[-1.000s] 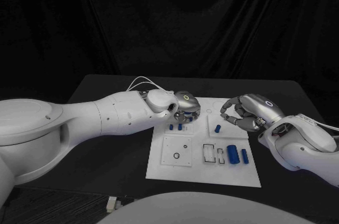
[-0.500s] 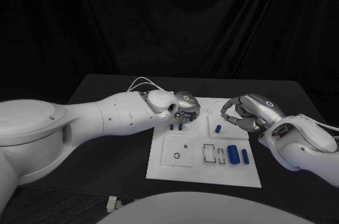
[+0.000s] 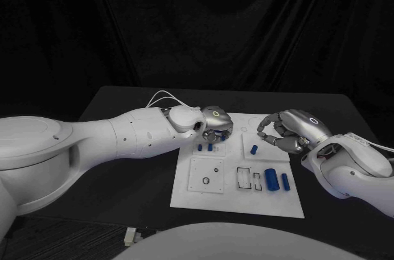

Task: Assemble the parts on the task board

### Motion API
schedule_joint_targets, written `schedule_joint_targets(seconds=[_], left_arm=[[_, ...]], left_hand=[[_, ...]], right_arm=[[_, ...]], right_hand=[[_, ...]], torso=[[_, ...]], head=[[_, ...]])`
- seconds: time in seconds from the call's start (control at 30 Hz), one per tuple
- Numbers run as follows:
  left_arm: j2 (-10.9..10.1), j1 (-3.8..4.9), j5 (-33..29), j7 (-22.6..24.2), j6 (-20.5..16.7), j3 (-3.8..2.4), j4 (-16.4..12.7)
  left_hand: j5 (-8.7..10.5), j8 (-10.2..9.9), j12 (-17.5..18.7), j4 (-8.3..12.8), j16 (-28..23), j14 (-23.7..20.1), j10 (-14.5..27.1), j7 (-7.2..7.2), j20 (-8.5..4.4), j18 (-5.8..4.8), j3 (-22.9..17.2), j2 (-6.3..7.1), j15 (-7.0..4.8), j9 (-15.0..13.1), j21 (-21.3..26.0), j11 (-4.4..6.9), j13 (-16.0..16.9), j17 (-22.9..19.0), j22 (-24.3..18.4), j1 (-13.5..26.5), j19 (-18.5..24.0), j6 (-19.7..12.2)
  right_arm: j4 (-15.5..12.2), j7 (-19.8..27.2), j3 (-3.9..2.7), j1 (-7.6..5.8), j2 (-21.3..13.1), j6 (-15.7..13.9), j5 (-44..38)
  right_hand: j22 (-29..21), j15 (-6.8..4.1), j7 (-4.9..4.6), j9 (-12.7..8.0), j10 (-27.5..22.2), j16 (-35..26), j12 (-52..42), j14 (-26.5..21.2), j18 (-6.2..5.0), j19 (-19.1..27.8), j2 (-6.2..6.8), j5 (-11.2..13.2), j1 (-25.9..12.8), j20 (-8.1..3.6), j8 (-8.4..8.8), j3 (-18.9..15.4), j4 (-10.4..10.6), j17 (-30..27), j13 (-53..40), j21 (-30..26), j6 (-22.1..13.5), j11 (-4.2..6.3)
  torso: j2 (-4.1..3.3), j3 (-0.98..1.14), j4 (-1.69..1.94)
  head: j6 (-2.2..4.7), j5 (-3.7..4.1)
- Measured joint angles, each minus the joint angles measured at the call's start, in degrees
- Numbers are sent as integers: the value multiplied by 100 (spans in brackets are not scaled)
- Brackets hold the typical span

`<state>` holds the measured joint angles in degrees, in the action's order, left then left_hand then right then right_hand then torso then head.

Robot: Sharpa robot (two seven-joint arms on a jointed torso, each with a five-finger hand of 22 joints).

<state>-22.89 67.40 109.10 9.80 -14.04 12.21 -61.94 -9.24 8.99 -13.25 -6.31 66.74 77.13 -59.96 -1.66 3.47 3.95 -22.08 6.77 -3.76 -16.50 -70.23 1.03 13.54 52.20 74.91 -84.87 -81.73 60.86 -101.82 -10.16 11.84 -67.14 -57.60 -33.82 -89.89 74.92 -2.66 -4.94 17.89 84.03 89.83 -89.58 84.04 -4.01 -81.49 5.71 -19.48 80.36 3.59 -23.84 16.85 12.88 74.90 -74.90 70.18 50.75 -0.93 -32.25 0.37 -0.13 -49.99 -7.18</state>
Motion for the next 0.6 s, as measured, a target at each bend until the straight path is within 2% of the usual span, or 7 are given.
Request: schedule_joint_targets(seconds=[0.23, 0.37, 0.47, 0.6], left_arm=[[-166, 0, 1, 13, -225, -1, -197], [-336, 12, 1, 6, -301, -2, -369], [-487, 78, 2, -5, -311, 3, -516], [-735, 238, 3, -21, -301, -2, -741]], left_hand=[[-18, 33, 0, 33, -59, -1, -55, 3, 0, 0, 0, -2, -1, -2, 37, 8, -16, -121, 0, 63, 0, 78], [-18, 32, 0, 33, -64, -1, -54, 3, 0, 0, 0, -2, -1, -2, 37, 8, -23, -158, 0, 63, 0, 79], [-18, 32, 21, 64, -160, -2, -54, 3, 0, 0, -31, -2, -1, -2, 115, 8, -57, -261, 0, 63, 0, 79], [-18, 32, 91, 87, -219, -2, -54, 2, 0, 0, -54, -1, -1, -2, 183, 8, -108, -347, 0, 63, 63, 79]], right_arm=[[9, -3, 0, 0, 0, 14, 0], [11, -4, 0, 0, -4, 22, 0], [12, -6, 0, 0, -9, 28, 0], [12, -8, 2, 0, -14, 36, 0]], right_hand=[[-1, 0, 0, 0, 0, 0, 0, 0, 0, 0, 0, 0, 0, 0, 0, 0, 0, 0, 0, 0, 0, 0], [-1, 0, 0, 0, 0, 0, 0, 0, -1, 0, 0, 0, 0, 0, 0, 0, 0, 0, 0, 0, 0, 0], [-1, 0, 0, 0, 0, 0, 0, 0, 0, 0, 0, 0, 0, 0, 0, 0, 0, 0, 0, 0, 0, 0], [-1, 0, 0, 0, 0, 0, 0, 0, 0, 0, 0, 0, 0, 0, 0, 0, 0, 0, 0, 0, 0, 0]], torso=[[2, 0, 0], [2, 0, 1], [4, 0, 1], [5, -1, 1]], head=[[0, -5], [0, -5], [0, 1], [0, 1]])
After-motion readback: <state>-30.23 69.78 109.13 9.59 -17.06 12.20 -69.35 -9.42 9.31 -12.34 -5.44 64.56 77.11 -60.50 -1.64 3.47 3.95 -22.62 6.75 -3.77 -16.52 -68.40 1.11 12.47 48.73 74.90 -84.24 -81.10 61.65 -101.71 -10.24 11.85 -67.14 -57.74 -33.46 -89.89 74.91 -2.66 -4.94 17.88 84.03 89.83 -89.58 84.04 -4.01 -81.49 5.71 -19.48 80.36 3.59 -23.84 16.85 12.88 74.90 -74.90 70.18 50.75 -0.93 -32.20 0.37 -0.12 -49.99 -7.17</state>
